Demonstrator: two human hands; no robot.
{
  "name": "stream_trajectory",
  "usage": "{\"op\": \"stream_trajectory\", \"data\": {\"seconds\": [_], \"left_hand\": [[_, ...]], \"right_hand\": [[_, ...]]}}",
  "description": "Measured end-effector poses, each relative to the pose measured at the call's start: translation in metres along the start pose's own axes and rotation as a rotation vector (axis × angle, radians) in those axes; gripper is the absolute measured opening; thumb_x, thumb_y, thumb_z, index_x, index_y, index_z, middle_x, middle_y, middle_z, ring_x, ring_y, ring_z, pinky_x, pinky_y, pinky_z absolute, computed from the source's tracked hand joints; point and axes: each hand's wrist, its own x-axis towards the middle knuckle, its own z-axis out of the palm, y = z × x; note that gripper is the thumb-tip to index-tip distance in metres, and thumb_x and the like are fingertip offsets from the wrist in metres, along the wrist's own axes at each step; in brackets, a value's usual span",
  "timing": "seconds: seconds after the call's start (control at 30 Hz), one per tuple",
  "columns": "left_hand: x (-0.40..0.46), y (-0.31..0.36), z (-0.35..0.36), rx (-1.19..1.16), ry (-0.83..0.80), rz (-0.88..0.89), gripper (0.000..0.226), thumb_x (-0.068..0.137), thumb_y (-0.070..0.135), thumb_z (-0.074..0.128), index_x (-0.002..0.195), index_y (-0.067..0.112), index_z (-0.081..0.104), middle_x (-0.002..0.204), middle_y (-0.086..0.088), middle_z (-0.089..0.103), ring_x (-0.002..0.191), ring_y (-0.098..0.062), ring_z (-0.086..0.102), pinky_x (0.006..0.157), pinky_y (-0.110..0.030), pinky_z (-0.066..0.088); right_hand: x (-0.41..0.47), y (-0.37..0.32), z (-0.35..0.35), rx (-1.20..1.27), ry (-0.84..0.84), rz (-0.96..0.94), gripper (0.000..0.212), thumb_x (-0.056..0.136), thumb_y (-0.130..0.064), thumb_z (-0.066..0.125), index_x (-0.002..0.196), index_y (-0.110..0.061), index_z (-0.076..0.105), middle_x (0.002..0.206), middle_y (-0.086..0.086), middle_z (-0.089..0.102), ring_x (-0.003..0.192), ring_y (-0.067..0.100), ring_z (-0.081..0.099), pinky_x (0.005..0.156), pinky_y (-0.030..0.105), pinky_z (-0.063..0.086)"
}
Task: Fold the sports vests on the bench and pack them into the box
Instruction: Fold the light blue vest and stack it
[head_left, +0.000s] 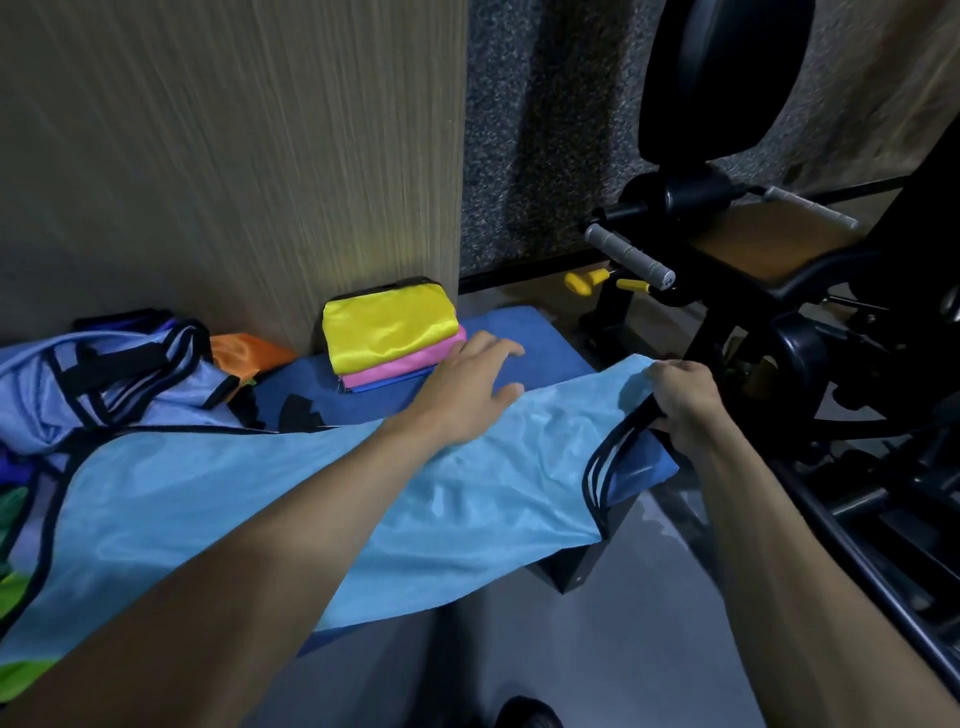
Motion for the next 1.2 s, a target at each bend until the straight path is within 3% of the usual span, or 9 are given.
{"op": "stream_trajectory", "data": {"seconds": [0.17,0.3,0.37,0.5,0.57,0.73,0.93,1.07,1.2], "left_hand": [[-0.069,0.026,-0.019,0.003,-0.002,0.239,0.013,0.092,0.04,0.067,0.093,0.03,0.058,0.095,0.013,0.052,0.09,-0.009,0.051,0.078,-0.039,0.049],[-0.127,0.034,0.003,0.368,-0.213,0.292,0.052,0.078,0.077,0.055,0.106,0.034,0.047,0.107,0.014,0.044,0.098,-0.012,0.04,0.081,-0.031,0.035],[-0.13,0.029,0.008,0.359,-0.179,0.291,0.045,0.081,0.07,0.057,0.107,0.034,0.049,0.108,0.013,0.045,0.1,-0.015,0.042,0.081,-0.031,0.032],[-0.132,0.029,0.004,0.239,-0.099,0.333,0.036,0.09,0.065,0.054,0.107,0.033,0.055,0.106,0.015,0.05,0.099,-0.013,0.047,0.083,-0.029,0.036],[-0.137,0.026,0.001,0.169,-0.104,0.272,0.041,0.093,0.067,0.049,0.115,0.034,0.057,0.111,0.017,0.051,0.103,-0.011,0.048,0.089,-0.03,0.04],[-0.144,-0.014,-0.028,0.15,0.014,0.105,0.018,0.101,0.046,0.048,0.107,0.034,0.06,0.106,0.016,0.057,0.1,-0.012,0.053,0.09,-0.037,0.045],[-0.16,-0.107,-0.086,0.514,0.257,-0.336,0.019,0.097,0.024,0.06,0.113,0.021,0.07,0.109,-0.004,0.067,0.101,-0.034,0.059,0.085,-0.046,0.045],[-0.174,-0.136,-0.082,0.651,0.225,-0.289,0.011,0.087,0.019,0.076,0.097,0.023,0.071,0.088,-0.001,0.064,0.088,-0.031,0.056,0.081,-0.042,0.035],[-0.168,-0.128,-0.075,0.77,0.323,-0.343,0.035,0.066,0.0,0.081,0.093,0.018,0.067,0.088,-0.005,0.059,0.084,-0.032,0.053,0.077,-0.043,0.037]], "right_hand": [[0.009,0.011,0.005,-0.041,0.011,0.041,0.011,0.093,-0.013,0.064,0.082,-0.009,0.064,0.08,0.012,0.063,0.07,0.027,0.063,0.064,0.041,0.053],[0.004,0.008,0.011,-0.117,0.048,0.012,0.015,0.085,-0.019,0.071,0.078,-0.012,0.06,0.086,0.011,0.062,0.077,0.028,0.062,0.065,0.039,0.05],[-0.006,-0.007,0.018,-0.112,0.015,-0.031,0.012,0.089,-0.015,0.069,0.08,-0.013,0.061,0.093,0.013,0.064,0.081,0.029,0.064,0.069,0.039,0.051],[-0.017,-0.06,0.023,0.352,-0.293,-0.128,0.015,0.093,-0.003,0.062,0.101,-0.01,0.072,0.103,0.016,0.073,0.087,0.03,0.072,0.076,0.04,0.059],[-0.013,-0.066,0.016,0.428,-0.32,-0.136,0.021,0.093,-0.005,0.061,0.109,-0.009,0.072,0.109,0.016,0.073,0.093,0.03,0.072,0.08,0.041,0.06],[0.009,-0.016,0.013,-0.009,0.043,0.03,0.016,0.095,-0.015,0.062,0.11,-0.008,0.063,0.109,0.017,0.067,0.094,0.034,0.067,0.067,0.039,0.058],[-0.003,-0.019,0.03,-0.118,0.064,-0.167,0.028,0.088,-0.021,0.048,0.1,-0.015,0.072,0.1,0.013,0.072,0.091,0.033,0.069,0.081,0.041,0.056],[-0.005,-0.037,0.031,-0.055,0.09,-0.161,0.037,0.083,-0.014,0.045,0.108,-0.019,0.071,0.106,0.01,0.07,0.096,0.031,0.067,0.087,0.04,0.055],[-0.005,-0.035,0.012,-0.114,0.201,-0.103,0.038,0.091,-0.01,0.044,0.118,-0.017,0.07,0.11,0.012,0.066,0.105,0.034,0.064,0.09,0.04,0.053]]}}
